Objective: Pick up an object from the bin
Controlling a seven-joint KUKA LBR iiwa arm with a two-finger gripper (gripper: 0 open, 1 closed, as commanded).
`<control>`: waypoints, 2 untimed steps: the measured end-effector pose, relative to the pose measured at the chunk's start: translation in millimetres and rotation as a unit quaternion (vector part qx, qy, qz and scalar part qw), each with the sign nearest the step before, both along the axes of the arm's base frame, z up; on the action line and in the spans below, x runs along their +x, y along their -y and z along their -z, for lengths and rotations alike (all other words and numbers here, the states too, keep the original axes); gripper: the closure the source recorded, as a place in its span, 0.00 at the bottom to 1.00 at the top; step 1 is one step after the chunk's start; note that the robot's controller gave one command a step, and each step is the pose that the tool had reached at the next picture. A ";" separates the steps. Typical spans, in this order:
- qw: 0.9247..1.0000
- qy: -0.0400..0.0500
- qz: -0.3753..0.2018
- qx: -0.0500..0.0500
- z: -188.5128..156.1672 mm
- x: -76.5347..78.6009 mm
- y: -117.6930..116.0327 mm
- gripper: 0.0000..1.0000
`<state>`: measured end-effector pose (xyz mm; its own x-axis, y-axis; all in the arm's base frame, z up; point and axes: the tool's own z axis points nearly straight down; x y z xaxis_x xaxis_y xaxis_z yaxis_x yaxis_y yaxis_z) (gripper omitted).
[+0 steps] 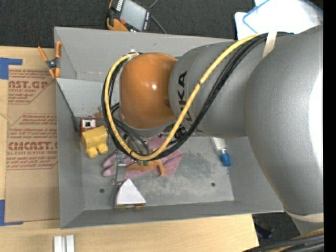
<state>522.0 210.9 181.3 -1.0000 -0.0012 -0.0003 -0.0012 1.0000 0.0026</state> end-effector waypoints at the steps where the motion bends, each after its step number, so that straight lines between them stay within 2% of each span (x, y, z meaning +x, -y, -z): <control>1: 1.000 0.000 0.000 0.000 0.0 0.0 0.0 0.00; 2: 0.997 0.002 -0.081 0.000 88.6 -27.6 2.4 0.00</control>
Offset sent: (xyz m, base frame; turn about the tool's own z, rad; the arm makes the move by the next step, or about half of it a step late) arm -0.0350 -0.0039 -0.1113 -0.2015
